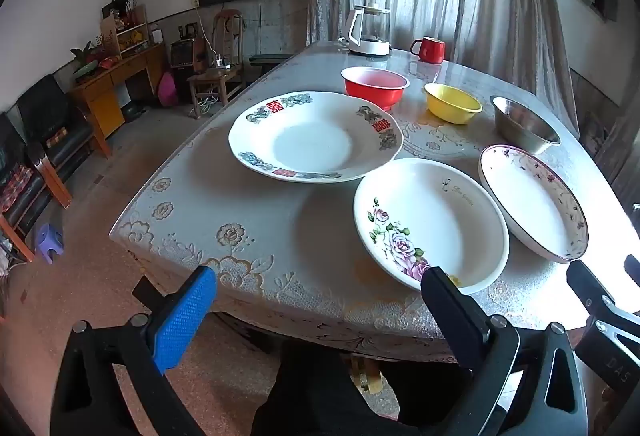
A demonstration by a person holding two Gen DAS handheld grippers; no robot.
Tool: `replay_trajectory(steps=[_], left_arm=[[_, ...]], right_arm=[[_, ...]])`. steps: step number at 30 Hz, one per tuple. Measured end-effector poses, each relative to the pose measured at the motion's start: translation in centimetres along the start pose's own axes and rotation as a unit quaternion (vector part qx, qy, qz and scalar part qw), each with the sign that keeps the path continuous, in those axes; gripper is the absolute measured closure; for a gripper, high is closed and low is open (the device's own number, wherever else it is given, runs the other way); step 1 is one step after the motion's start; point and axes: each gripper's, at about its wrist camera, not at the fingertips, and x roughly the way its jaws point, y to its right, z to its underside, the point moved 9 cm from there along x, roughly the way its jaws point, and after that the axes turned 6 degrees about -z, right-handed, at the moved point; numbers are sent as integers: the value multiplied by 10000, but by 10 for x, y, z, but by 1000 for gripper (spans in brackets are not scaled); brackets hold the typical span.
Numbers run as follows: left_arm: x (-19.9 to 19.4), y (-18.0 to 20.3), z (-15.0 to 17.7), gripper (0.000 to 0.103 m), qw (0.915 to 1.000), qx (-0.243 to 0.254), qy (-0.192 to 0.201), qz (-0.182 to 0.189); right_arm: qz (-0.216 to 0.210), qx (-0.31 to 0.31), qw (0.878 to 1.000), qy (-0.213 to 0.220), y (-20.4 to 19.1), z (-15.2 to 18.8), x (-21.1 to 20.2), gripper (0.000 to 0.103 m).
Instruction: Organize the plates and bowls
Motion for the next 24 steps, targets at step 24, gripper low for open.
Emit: replay_trajectory(steps=[24], left_arm=[[-6, 1, -3, 0, 9999, 78, 120, -35]], right_arm=[[-184, 160, 9997, -40, 0, 1, -1, 0]])
